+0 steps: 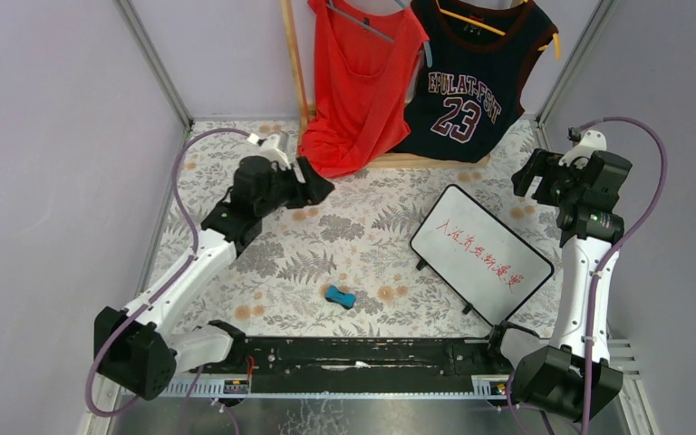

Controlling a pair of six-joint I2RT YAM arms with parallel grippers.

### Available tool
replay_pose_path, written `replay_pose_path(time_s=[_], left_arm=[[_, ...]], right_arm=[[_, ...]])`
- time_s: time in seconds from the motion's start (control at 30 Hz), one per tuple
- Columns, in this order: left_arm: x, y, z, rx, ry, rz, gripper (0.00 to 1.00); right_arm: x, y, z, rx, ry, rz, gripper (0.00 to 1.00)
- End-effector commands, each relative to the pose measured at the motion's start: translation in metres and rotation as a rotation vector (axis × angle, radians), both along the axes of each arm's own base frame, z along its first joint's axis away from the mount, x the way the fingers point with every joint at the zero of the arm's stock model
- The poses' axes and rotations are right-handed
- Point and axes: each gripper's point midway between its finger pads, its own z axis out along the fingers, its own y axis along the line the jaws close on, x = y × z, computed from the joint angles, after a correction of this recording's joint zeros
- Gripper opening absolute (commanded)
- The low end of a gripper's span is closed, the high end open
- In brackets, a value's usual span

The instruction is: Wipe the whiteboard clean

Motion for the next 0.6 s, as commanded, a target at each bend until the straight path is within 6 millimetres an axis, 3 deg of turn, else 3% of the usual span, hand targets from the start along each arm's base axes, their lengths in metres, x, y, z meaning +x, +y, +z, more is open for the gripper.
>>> replay_pose_path(time_s=[0.0,0.2,0.3,0.57], left_arm=[[-0.04,0.009,-0.033,0.363,0.137,0.011,0.68],[-0.101,-0.005,-0.097,0.731,0.359,-0.101,0.61],[-0.128,-0.002,-0.123,0.899,0.413,-0.114,0.62],[-0.177,0.002,-0.144,1.089,0.438,-0.253,0.61]], right_arm=[[0.003,0.006,0.015,-0.016,-0.065,0.046,0.86],[0.003,0.009,0.015,-0.008,-0.063,0.058,0.87],[0.002,0.009,0.016,-0.009,-0.065,0.06,0.87],[0.001,0.012,0.016,-0.005,-0.069,0.074,0.87]])
